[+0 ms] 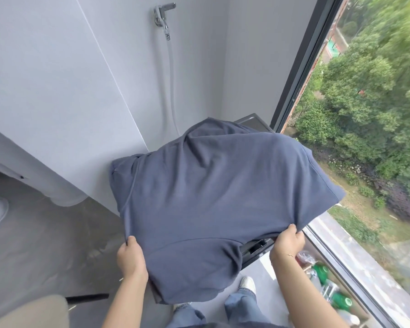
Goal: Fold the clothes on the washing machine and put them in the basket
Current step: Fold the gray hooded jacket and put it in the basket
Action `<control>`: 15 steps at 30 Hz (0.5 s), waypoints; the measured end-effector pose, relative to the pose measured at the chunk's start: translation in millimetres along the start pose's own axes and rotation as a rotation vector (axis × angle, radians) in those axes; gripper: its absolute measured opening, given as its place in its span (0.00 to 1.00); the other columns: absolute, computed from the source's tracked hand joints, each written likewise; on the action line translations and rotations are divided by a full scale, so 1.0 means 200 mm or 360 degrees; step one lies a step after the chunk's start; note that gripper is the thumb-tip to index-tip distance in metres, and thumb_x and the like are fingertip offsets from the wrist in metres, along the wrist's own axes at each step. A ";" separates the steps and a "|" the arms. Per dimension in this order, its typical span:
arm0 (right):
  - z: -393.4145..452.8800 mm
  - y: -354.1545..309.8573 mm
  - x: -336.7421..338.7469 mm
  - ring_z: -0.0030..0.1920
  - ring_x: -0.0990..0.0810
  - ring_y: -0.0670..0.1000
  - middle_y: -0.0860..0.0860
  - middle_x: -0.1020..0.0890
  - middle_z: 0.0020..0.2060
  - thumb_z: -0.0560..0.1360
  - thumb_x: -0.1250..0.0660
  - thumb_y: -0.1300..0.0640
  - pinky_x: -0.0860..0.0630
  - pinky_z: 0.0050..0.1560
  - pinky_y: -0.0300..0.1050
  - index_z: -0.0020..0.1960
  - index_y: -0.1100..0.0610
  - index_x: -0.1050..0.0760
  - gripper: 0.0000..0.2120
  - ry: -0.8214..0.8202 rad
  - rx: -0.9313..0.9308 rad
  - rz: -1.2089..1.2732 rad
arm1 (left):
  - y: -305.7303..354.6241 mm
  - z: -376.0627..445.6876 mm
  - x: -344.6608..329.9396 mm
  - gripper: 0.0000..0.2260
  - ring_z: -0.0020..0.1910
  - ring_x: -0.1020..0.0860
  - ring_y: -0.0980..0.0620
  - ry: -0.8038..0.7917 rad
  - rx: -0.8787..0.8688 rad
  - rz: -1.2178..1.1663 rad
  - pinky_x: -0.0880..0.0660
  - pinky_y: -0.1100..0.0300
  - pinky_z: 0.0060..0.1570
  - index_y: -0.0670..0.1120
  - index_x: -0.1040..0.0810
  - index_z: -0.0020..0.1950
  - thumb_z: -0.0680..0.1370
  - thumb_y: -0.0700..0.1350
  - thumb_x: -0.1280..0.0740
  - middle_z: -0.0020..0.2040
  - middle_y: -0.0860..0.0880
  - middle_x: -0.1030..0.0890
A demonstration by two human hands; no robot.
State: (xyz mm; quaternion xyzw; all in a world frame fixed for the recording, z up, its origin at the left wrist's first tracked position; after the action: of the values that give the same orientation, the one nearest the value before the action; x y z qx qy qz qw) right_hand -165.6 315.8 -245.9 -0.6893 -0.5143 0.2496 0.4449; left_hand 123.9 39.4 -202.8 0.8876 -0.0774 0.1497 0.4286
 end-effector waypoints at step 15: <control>0.16 -0.64 -0.34 0.30 0.29 0.57 0.56 0.29 0.22 0.66 0.37 0.48 0.29 0.34 0.53 0.28 0.63 0.31 0.19 -0.0030 0.0285 -0.0146 | 0.58 0.07 -0.34 0.06 0.39 0.20 0.51 -0.0820 0.0406 -0.0765 0.23 0.57 0.47 0.46 0.24 0.45 0.80 0.43 0.39 0.39 0.47 0.19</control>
State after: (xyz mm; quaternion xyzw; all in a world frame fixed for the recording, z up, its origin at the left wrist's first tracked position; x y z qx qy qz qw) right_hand -277.4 274.4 -156.7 -0.6202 -0.5251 0.2804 0.5110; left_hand 32.8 -42.8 -148.5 0.9353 0.0471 -0.1750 0.3040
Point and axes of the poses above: each hand's wrist, its own z-axis towards the middle knuckle, its own x-axis out of the back of the hand, y = z × x, the point moved 5 cm from there along z, towards the middle knuckle
